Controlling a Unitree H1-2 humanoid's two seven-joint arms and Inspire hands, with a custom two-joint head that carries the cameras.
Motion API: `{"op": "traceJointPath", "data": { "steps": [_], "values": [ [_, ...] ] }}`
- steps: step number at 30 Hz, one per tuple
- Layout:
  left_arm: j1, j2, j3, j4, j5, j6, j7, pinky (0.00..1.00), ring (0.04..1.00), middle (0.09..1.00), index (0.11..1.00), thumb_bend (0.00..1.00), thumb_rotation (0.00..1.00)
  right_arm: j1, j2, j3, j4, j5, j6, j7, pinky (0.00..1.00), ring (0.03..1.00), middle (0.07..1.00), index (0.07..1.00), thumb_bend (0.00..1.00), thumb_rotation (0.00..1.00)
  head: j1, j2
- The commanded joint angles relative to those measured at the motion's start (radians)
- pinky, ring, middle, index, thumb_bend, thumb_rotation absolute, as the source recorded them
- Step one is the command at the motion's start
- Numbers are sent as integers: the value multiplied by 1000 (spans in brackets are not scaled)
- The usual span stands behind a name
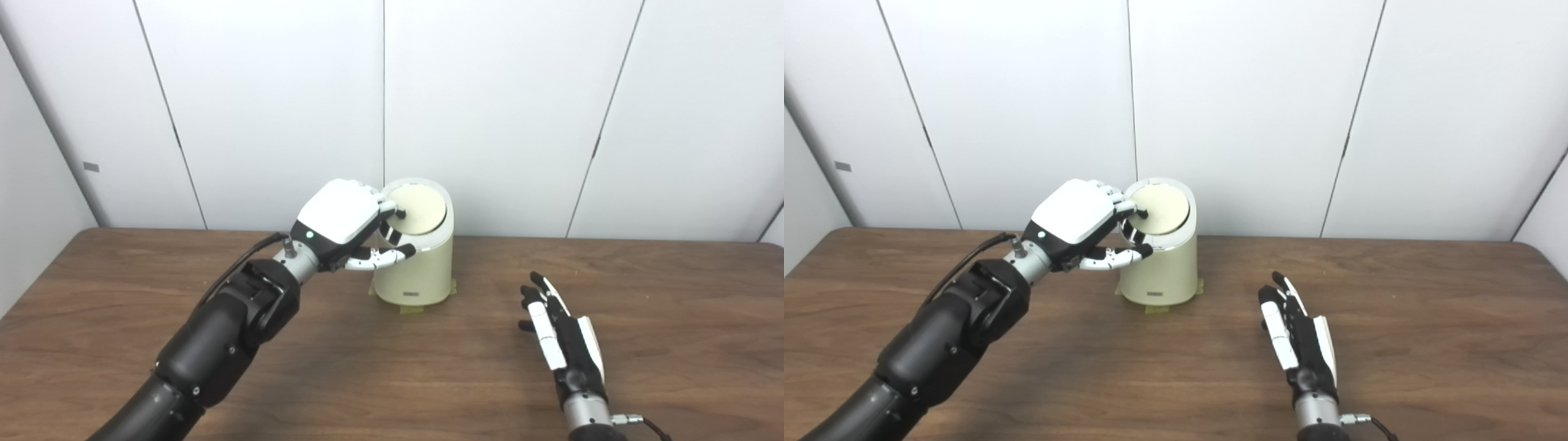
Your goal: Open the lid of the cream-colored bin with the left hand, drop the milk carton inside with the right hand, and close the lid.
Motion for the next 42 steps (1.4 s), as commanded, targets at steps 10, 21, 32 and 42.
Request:
{"op": "traceJointPath", "data": {
  "steps": [10,21,32,42],
  "values": [
    [-25,24,-45,-11,67,-60,27,915,854,801,788,448,1000,-33,8,-6,-36,-10,0,-13,711,856,866,918,487,1000,-3,10],
    [-41,58,-111,-29,205,-97,84,961,917,860,820,457,987,-34,6,-1,-36,-24,-5,-15,678,843,859,918,496,1000,-5,19],
    [-36,55,-115,-26,226,-85,15,976,936,872,807,477,1000,-36,11,-6,-50,-21,14,-12,678,830,845,917,481,1000,-5,27],
    [-35,55,-124,-34,219,-68,-97,961,907,853,775,469,1000,-35,8,-4,-72,-23,36,-6,675,827,840,917,490,1000,-5,43]
  ]
}}
